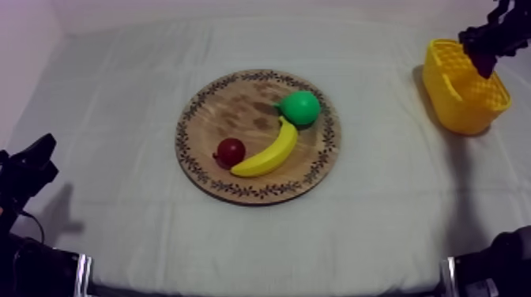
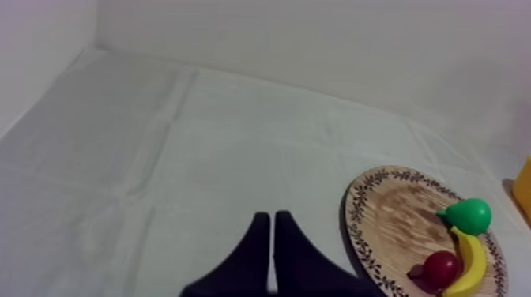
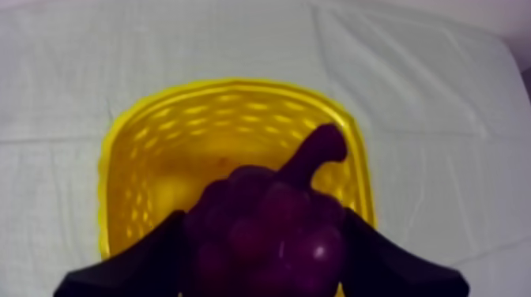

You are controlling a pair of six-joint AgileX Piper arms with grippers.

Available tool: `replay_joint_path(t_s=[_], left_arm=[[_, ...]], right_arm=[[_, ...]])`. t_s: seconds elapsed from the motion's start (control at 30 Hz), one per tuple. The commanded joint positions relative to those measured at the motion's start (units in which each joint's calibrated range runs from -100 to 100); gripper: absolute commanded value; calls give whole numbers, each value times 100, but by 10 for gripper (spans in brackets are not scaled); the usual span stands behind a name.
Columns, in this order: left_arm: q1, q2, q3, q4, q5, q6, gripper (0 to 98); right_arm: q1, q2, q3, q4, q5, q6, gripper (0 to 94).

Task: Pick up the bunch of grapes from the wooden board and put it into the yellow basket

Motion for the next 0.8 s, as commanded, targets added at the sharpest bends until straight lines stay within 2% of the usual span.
replay_joint_path(t_s=[0.0,0.17,0.3,0.63,0.77], left_arm=[[-1,0,-4,1,-3,1,1],[-1,0,-4,1,-3,1,1],[-1,0,-4,1,-3,1,1],[-1,0,-4,1,-3,1,1],[-1,0,-4,1,-3,1,1]], right_arm=[[16,224,-27,-10,33,-1,494],[55,518,-90,-105,99,76,651],[52,610,-203,-145,184,98,705],[58,-242,-197,-179,152,114,691],[88,-925,-103,-174,143,89,640]])
